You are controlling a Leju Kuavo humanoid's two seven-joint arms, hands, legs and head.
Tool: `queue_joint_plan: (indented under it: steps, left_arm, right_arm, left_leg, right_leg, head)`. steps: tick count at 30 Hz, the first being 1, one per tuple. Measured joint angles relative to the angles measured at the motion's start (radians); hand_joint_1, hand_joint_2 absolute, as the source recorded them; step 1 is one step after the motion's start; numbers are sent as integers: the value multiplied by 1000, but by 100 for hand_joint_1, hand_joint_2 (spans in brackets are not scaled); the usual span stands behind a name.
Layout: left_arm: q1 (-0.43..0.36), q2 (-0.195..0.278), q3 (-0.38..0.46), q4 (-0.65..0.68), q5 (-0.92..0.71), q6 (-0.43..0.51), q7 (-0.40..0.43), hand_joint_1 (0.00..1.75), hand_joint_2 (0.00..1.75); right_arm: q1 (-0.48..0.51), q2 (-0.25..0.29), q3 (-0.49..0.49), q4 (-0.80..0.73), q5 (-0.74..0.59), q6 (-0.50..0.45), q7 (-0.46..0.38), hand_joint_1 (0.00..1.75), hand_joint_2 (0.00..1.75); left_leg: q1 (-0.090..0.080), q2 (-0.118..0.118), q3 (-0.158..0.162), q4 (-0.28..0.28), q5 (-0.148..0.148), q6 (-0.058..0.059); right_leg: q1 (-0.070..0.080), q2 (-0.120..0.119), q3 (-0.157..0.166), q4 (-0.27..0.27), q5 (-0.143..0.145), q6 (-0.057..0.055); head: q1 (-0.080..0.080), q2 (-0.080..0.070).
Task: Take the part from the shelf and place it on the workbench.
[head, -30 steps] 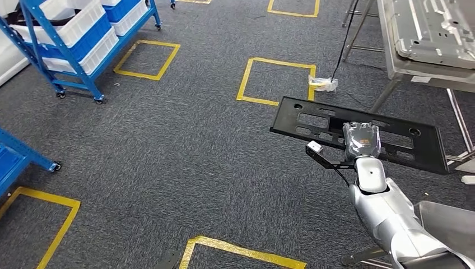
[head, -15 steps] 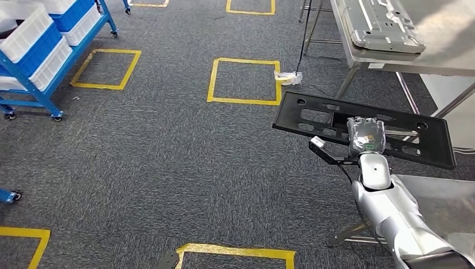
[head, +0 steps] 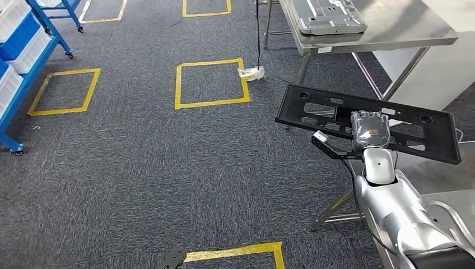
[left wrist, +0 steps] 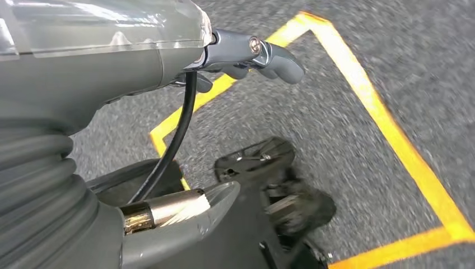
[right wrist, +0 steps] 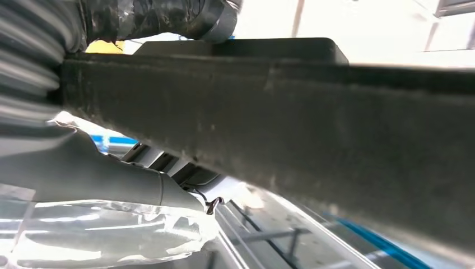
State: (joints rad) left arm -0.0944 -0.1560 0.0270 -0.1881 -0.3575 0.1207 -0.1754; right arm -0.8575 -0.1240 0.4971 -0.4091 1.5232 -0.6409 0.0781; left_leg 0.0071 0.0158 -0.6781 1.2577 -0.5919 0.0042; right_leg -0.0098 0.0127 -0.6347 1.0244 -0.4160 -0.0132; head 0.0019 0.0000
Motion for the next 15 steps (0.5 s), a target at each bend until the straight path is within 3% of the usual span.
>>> queue_joint_plan:
  steps: [1, 2, 3, 4, 6, 8, 10, 12, 14, 15]
  left_arm:
    - [1, 0, -1, 0, -1, 0, 1, 0, 175]
    - [3, 0, -2, 0, -3, 0, 2, 0, 175]
    - [3, 0, -2, 0, -5, 1, 4, 0, 175]
    - [2, 0, -3, 0, -7, 2, 7, 0, 175]
    - [0, 1, -3, 0, -11, 4, 14, 0, 175]
    - [-1, 2, -4, 0, -15, 8, 18, 0, 175]
    - [-4, 1, -4, 0, -16, 11, 21, 0, 175]
    - [-6, 1, -4, 0, -18, 12, 22, 0, 175]
    - [-6, 1, -6, 0, -23, 8, 29, 0, 175]
    - [-6, 1, -7, 0, -26, 5, 32, 0, 175]
  right_arm:
    - [0, 1, 0, 0, 0, 0, 0, 175, 175]
    - [1, 1, 0, 0, 0, 0, 0, 175, 175]
    - [1, 0, 0, 0, 0, -1, 0, 175, 175]
    - [1, 0, 0, 0, 0, -1, 1, 175, 175]
    - [0, 0, -1, 0, 1, -2, 2, 175, 175]
    - [2, -5, -2, 0, 1, -2, 1, 175, 175]
    - [4, -18, -5, 0, 0, -2, -3, 175, 175]
    - [2, -33, -8, 0, -2, -2, -8, 175, 175]
    - [-1, -38, -13, -1, -3, -4, -10, 175, 175]
    - [-1, -38, -15, -1, -3, -4, -10, 175, 175]
  left_leg:
    - [0, -6, -27, 50, -11, 1]
    - [0, -9, -40, 63, -1, 3]
    - [0, -13, -34, 37, 28, 6]
    - [0, -23, -11, -26, 71, 11]
    - [0, -65, 43, -159, 134, 21]
    - [-1, -88, 67, -215, 146, 25]
    - [-1, -70, 73, -226, 149, 30]
    - [1, -48, 80, -243, 157, 40]
    - [1, -24, 85, -252, 160, 47]
    - [0, -12, 85, -252, 159, 48]
  right_leg:
    - [2, 15, 1, 1, -1, -1]
    - [4, 31, 2, 2, -2, -2]
    - [5, 48, 2, 4, -2, -3]
    - [5, 64, 3, 6, -3, -2]
    - [4, 92, 1, 11, -5, 2]
    - [0, 114, -6, 12, -3, 13]
    - [-5, 128, -11, 8, 0, 26]
    - [-2, 87, -24, 32, -19, 35]
    - [0, 23, -72, 131, -72, 42]
    - [-2, 7, -104, 196, -100, 46]
  head:
    - [0, 0]
    - [0, 0]
    - [0, 0]
    - [0, 0]
    - [1, 0]
    - [1, 0]
    - [1, 0]
    - [3, 0]
    - [7, 0]
    - [9, 0]
